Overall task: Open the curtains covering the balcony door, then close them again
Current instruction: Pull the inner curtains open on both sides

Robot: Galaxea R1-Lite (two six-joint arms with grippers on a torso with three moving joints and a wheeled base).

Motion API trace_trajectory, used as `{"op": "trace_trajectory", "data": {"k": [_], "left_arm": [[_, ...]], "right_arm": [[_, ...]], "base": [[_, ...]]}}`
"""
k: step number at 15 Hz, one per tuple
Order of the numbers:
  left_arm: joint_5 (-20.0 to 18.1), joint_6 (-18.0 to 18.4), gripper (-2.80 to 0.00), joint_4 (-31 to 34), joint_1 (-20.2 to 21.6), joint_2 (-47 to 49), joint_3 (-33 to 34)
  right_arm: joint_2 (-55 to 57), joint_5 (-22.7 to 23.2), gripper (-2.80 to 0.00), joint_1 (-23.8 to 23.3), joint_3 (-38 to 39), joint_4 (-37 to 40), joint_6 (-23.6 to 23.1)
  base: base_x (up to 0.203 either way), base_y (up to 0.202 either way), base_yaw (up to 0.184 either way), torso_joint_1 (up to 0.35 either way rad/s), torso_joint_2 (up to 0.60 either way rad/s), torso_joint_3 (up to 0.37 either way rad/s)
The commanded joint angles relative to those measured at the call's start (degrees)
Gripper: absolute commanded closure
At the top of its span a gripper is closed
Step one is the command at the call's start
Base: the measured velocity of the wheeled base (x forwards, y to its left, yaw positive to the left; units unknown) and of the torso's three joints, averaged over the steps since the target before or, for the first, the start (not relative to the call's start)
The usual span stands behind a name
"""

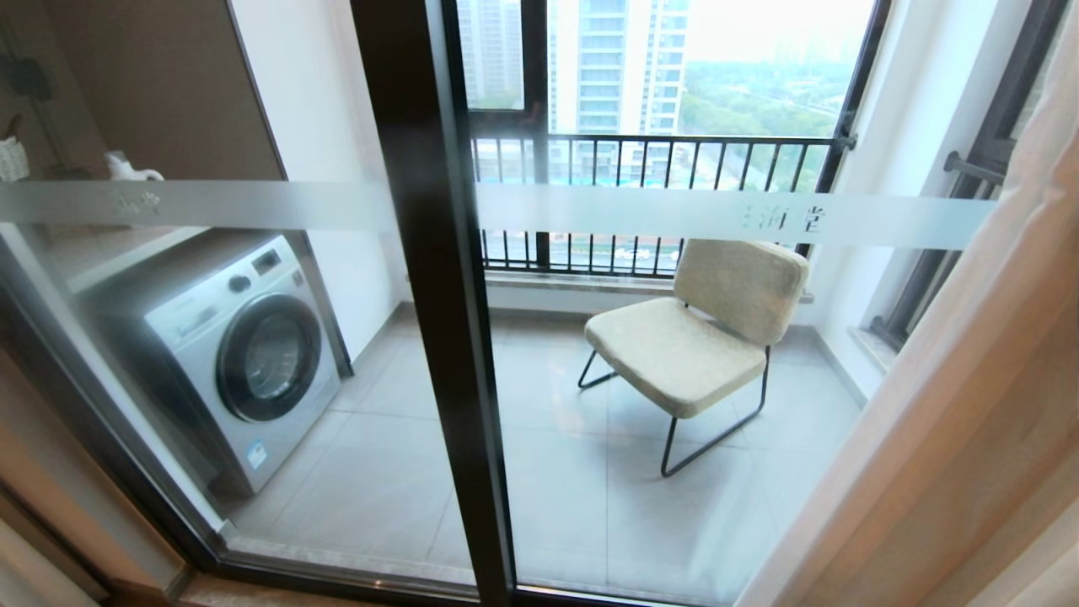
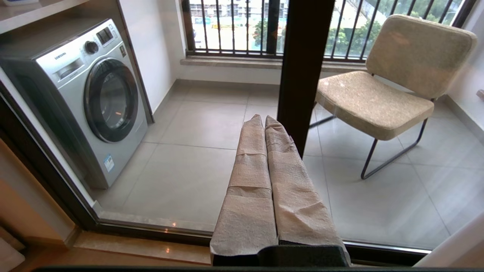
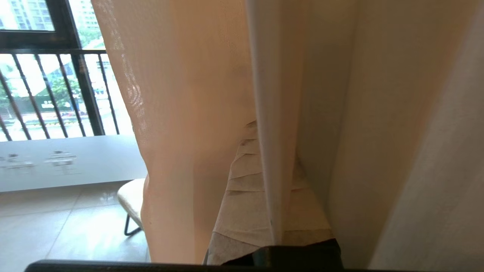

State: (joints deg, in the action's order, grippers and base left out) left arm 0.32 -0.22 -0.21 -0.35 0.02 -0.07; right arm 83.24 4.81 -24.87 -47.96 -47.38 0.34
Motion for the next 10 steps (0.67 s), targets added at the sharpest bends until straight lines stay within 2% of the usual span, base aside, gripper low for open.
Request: {"op": "trace_trajectory", "data": {"k": [1, 10], "left_arm": [[0.03, -0.04, 0.0, 0.03, 0.0, -0.02, -0.01], [0.12, -0.04, 0.0, -0.06, 0.0, -0.02, 0.07]], "right_arm": [[-0.18, 0.03, 0.0, -0.53, 0.15, -0.18, 0.01], [-0.18, 0.03, 0.0, -0.53, 0.23, -0.26, 0.01]], "base": [[0.0, -0.19, 0.0, 0.002, 0.01, 0.002], [0.0, -0.192, 0.001, 0.002, 0.0, 0.003]]}}
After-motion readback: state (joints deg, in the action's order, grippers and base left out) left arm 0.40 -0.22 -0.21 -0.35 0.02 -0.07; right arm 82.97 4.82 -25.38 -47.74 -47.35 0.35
